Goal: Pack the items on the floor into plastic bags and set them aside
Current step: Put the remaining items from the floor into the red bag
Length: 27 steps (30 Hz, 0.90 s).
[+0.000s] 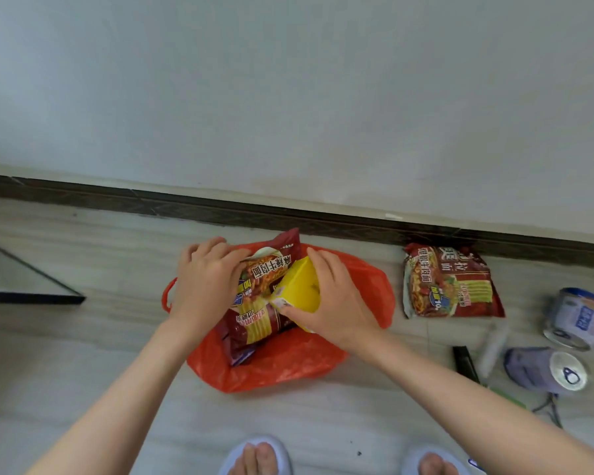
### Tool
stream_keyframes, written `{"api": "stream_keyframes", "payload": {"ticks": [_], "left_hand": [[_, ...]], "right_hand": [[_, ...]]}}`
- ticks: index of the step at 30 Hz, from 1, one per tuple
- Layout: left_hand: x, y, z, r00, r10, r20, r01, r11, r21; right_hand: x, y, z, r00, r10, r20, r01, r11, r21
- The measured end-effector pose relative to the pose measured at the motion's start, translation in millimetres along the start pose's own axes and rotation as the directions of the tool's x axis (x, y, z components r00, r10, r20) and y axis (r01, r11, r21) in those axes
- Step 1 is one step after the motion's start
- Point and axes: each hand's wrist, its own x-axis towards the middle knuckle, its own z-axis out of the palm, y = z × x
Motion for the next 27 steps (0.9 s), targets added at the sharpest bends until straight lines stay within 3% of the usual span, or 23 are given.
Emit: {"api": "stream_keyframes", "payload": {"ticks": [5, 8, 14, 21, 27], "left_hand": [[2.6, -15.8, 9.3, 0.958, -0.217, 0.186, 0.25, 0.952, -0.176], [0.3, -21.7, 3.8, 0.963, -0.244, 0.116, 0.267, 0.922, -0.281], [1.2, -22.6, -9.6, 0.975, -0.221, 0.009, 0.202, 0.873, -0.444], [20.9, -20.3, -20.6, 0.949, -0.235, -0.208, 0.123, 0.888, -0.443], [16.6, -4.7, -32.7, 0.918, -0.151, -0.366, -0.027, 0.898, -0.439]], "right_hand": [[12.3, -10.6, 25.6, 0.984, -0.171, 0.041, 0.174, 0.98, -0.098], [14.1, -8.2, 40.3, 0.97, -0.241, 0.02, 0.24, 0.955, -0.176], [14.3, -1.7, 47.0, 0.946, -0.32, 0.046, 0.317, 0.893, -0.32], [0.4, 8.1, 55.5, 0.891, -0.445, 0.083, 0.453, 0.87, -0.196], [10.5, 17.6, 62.6, 0.85, -0.508, 0.141, 0.525, 0.788, -0.323]]}}
